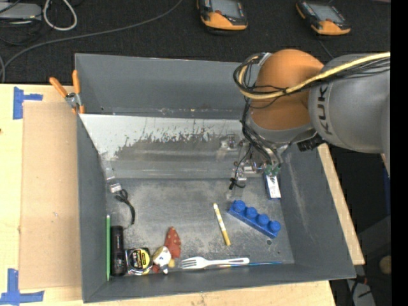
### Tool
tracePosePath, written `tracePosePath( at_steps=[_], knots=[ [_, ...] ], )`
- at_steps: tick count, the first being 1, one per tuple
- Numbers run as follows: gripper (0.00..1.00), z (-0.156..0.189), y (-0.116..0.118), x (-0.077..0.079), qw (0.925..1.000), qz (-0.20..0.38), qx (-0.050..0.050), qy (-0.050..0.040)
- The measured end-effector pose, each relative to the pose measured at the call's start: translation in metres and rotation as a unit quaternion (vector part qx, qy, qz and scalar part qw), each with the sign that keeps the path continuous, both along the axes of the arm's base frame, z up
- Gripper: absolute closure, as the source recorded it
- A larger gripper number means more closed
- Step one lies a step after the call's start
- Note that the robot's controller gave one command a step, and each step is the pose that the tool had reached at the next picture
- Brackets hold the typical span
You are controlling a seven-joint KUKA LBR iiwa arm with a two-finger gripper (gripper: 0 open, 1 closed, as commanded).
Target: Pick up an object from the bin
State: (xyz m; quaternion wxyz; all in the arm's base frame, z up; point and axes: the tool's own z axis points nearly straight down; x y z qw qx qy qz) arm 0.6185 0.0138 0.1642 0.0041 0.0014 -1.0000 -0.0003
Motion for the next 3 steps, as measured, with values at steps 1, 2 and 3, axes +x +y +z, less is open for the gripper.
tracePosePath(
  at_steps=[1,2,3],
  knots=[
    [0.00,0.005,0.000,0.002,1.0000,0.000,0.000,-0.0039],
    [0.00,-0.042,-0.074,-0.035,0.9988,-0.048,0.000,-0.0025],
    [0.00,-0.058,-0.123,-0.048,0.9982,-0.060,0.000,-0.0025]
  ],
)
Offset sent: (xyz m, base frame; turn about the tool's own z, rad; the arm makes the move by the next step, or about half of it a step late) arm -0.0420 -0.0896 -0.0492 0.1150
